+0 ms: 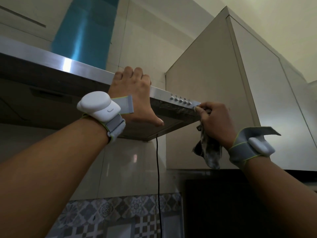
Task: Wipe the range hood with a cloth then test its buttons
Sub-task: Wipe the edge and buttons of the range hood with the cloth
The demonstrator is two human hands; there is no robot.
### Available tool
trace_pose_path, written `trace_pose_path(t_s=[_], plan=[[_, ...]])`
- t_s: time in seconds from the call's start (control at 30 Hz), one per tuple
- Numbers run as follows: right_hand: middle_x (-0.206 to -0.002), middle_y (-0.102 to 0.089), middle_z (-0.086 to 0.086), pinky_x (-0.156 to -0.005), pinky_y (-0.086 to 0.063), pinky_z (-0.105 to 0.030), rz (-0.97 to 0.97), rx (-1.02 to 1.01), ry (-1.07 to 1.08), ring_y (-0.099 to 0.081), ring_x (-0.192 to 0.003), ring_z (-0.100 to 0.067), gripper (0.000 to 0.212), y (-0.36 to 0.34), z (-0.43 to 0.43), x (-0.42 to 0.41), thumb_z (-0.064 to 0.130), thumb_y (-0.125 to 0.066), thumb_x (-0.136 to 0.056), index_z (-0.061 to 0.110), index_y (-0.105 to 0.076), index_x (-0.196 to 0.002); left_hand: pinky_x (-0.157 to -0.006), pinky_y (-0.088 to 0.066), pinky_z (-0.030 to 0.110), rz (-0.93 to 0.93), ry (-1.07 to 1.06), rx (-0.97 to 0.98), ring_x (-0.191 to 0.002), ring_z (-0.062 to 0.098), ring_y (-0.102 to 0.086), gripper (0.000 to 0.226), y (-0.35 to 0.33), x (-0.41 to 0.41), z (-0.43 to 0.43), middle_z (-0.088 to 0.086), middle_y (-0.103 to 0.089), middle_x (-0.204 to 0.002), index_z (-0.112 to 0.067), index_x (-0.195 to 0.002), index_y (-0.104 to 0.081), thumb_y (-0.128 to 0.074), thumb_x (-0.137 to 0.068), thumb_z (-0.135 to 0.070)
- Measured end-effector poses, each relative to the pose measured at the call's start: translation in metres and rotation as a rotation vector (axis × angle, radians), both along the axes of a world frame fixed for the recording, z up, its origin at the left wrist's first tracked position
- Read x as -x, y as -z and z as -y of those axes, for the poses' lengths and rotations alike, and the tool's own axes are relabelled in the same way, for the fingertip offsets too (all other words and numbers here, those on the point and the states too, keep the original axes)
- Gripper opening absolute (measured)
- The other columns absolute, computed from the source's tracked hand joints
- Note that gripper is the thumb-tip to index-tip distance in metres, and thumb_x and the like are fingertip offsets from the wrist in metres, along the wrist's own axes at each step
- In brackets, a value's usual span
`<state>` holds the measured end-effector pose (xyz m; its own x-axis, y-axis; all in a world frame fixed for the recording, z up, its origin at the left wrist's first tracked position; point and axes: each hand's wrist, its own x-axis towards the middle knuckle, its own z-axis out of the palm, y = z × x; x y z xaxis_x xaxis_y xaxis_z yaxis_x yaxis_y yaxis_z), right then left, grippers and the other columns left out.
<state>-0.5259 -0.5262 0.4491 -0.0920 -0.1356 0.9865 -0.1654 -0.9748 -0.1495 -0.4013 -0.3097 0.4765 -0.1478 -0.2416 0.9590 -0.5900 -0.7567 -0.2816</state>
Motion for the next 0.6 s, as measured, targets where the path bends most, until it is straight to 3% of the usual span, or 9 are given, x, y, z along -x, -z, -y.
trace_pose_path(t_s=[0.17, 0.47, 0.6], plan=[[-0.092, -0.073, -0.005, -0.08, -0.051, -0.033, -0.021, 0.043, -0.02, -0.065, -0.092, -0.028, 0.019, 0.003, -0.019, -0.007, 0.032, -0.062, -0.089, 0.021, -0.074, -0.098, -0.097, -0.038, 0.044, -0.022, 0.007, -0.016, -0.108, 0.027, -0.044, 0.116, 0.001, 0.002, -0.004, 0.006, -0.05, -0.116, -0.018, -0.119, -0.053, -0.039, -0.034, -0.096], [-0.095, -0.072, -0.002, -0.078, -0.048, -0.029, 0.003, 0.106, -0.041, -0.063, -0.09, -0.023, 0.02, 0.006, -0.056, -0.026, 0.034, -0.06, -0.091, 0.022, -0.073, -0.1, -0.098, -0.039, 0.043, -0.036, 0.0, -0.173, -0.112, 0.026, -0.044, 0.111, -0.005, 0.0, -0.021, 0.006, -0.049, -0.123, -0.02, -0.129, -0.05, -0.054, -0.045, -0.091], [-0.098, -0.067, 0.001, -0.078, -0.052, -0.038, -0.022, 0.145, -0.025, -0.061, -0.09, -0.021, 0.022, 0.003, -0.07, -0.036, 0.039, -0.056, -0.092, 0.026, -0.071, -0.103, -0.101, -0.04, 0.042, -0.05, -0.018, -0.238, -0.116, 0.025, -0.043, 0.106, -0.008, -0.001, -0.027, 0.005, -0.048, -0.126, -0.021, -0.134, -0.046, -0.06, -0.053, -0.087]])
